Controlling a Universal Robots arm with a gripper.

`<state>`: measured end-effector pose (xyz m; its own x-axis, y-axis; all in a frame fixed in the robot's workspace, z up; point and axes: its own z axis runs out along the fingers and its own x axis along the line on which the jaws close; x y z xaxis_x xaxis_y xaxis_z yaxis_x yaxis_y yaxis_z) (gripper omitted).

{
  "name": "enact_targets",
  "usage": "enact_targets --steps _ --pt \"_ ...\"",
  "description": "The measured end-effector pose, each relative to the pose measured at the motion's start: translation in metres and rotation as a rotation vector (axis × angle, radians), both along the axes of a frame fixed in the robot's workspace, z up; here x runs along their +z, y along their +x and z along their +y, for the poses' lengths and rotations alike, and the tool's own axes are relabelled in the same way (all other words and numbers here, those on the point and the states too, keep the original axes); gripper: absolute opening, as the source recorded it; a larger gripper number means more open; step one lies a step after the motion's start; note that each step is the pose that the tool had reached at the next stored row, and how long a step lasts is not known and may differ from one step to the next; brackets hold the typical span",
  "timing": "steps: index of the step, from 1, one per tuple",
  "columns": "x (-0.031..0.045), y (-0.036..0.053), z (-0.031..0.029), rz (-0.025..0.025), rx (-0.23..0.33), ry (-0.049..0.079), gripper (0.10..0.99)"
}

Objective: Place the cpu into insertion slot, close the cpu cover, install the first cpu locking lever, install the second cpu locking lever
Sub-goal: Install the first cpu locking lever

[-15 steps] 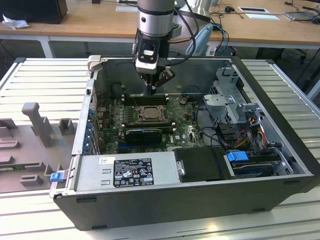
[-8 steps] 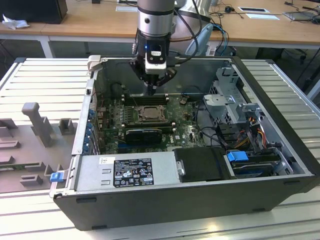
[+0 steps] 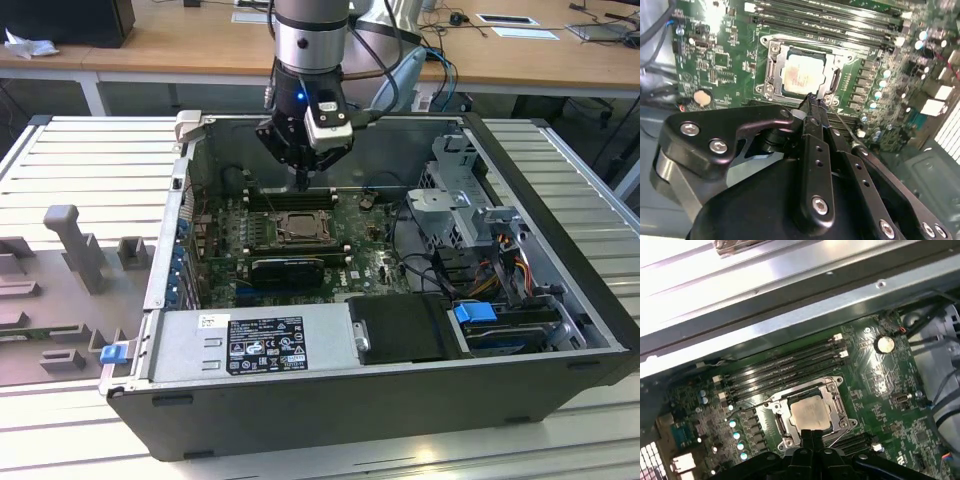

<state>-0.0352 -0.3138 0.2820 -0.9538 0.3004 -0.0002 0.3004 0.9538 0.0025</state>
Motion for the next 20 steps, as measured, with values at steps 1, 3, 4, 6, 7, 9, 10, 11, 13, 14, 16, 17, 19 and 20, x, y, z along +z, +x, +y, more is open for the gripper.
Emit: enact_targets --steps 1,3,4,6,7,9,10,11,13,14,16,17,19,20 --pt "0.0000 0.0000 0.0000 0.0000 0.016 0.000 0.106" --pt "-0.0001 0.0000 0.0000 0.0000 0.064 0.000 0.106" --pt "-0.0001 0.0000 0.0000 0.0000 0.082 0.000 0.106" --pt "-0.0001 0.0000 0.0000 0.0000 0.118 0.000 0.106" --pt "-0.0001 0.0000 0.0000 0.0000 0.141 0.000 0.106" --pt "-0.0002 0.0000 0.0000 0.0000 0.219 0.000 0.106" --pt "-0.0003 0.0000 0.0000 0.0000 0.240 0.000 0.106" --pt "-0.0003 0.0000 0.0000 0.0000 0.262 0.000 0.106" --pt "-0.0004 0.0000 0.0000 0.0000 0.293 0.000 0.106" --pt "-0.0004 0.0000 0.0000 0.0000 0.316 0.000 0.106" --pt "-0.0006 0.0001 0.0000 -0.0008 0.344 0.005 0.106" --pt "-0.0006 0.0000 0.0000 -0.0022 0.353 0.012 0.106" --pt "-0.0006 0.0000 0.0000 -0.0093 0.378 0.054 0.106" --pt "-0.0007 -0.0003 0.0000 -0.0094 0.386 0.055 0.106"
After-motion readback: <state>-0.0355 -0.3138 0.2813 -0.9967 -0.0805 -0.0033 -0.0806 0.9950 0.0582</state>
